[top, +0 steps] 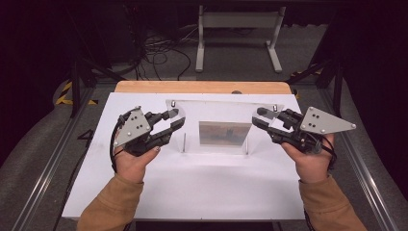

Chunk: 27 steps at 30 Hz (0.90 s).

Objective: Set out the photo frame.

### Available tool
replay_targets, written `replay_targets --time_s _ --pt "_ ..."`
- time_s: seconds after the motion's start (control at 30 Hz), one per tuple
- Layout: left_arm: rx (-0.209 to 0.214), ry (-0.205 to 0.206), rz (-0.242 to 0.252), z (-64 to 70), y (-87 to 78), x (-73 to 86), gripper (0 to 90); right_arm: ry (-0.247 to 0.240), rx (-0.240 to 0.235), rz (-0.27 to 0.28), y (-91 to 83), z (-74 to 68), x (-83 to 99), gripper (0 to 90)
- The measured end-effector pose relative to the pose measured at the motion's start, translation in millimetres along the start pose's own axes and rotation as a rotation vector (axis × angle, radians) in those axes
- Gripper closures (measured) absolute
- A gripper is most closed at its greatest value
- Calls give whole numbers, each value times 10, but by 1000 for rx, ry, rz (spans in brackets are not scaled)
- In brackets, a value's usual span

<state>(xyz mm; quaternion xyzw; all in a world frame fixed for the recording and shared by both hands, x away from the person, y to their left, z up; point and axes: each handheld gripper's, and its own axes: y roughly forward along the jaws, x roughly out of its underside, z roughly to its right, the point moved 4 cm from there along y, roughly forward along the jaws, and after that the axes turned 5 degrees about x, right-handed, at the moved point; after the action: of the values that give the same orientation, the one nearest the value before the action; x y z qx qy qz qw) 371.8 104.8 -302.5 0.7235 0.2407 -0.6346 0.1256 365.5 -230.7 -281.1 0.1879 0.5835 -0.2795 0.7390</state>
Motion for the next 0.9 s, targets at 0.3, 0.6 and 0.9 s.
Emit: replay_targets --time_s 0.3,0.6,0.9 --pt "44 -86 -26 3 -47 -35 672 106 -44 -21 4 32 -42 651" --pt "54 -117 -16 -78 -2 -9 674 174 -47 -16 80 106 -27 643" --pt "29 -127 -9 -147 65 -4 654 145 1 -27 138 145 -19 598"
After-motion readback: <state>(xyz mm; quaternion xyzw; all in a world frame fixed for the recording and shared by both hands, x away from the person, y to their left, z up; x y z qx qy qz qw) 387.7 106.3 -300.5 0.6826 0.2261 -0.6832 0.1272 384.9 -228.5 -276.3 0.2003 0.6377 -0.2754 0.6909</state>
